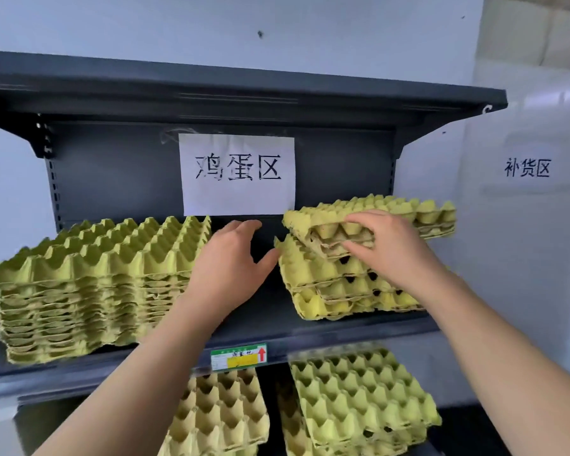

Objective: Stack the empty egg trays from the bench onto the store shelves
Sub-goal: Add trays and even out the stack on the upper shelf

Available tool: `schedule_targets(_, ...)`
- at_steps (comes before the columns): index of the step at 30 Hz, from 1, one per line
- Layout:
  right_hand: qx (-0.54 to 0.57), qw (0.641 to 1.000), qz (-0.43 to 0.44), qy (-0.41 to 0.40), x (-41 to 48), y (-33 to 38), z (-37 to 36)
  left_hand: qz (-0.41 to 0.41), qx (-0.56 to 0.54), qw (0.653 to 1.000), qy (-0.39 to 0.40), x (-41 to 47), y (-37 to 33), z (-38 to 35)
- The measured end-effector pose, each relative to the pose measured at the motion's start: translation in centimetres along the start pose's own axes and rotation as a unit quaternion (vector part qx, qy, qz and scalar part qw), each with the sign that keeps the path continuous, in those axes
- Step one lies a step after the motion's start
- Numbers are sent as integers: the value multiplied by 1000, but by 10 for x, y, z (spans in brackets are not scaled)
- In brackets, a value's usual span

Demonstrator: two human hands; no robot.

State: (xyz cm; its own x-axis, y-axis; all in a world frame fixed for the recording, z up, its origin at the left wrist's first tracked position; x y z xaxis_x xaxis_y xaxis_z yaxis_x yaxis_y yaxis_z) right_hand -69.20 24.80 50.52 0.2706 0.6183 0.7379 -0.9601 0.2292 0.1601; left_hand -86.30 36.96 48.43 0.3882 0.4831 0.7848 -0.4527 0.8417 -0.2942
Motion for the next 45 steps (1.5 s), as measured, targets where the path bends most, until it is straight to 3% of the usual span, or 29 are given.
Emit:
schedule_targets(8, -72, 994, -72, 35, 33, -151, 19, 43, -3, 998, 44, 40, -65, -84)
schedule_targets(13, 5, 987, -132, 88, 43, -206, 6, 76, -9, 997, 27, 55, -70, -104)
schedule_targets(17, 47, 992, -108, 53, 52, -211, 8, 84, -28, 996, 7, 59, -70, -110)
schedule_targets(23, 142, 985, -89, -33, 61, -212, 26, 44, -55, 993, -96, 76, -85, -89)
schedule_targets(29, 68, 991, -7, -116, 75, -204, 42, 48, -59, 990, -118, 84, -85, -88)
schedule_targets(37, 86, 994, -31, -59, 78, -221, 23, 54, -47, 993, -98, 80, -83, -113)
schedule_targets(45, 98, 991, -26, -85, 76, -217, 27, 45, -4, 995, -89, 81, -80, -110)
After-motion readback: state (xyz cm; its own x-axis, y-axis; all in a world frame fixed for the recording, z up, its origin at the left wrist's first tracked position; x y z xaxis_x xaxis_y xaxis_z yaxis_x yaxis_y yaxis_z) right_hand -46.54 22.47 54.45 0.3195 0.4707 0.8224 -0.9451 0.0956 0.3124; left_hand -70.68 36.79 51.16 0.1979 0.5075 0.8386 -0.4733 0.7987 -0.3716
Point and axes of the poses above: each hand's wrist, its own x-axis towards the middle knuckle, its own z-axis out of the back of the hand, y = z × x, the point moved 10 cm from there along x, towards the middle knuckle, and after that the axes turned 4 degrees about -y, right-handed, at the moved point
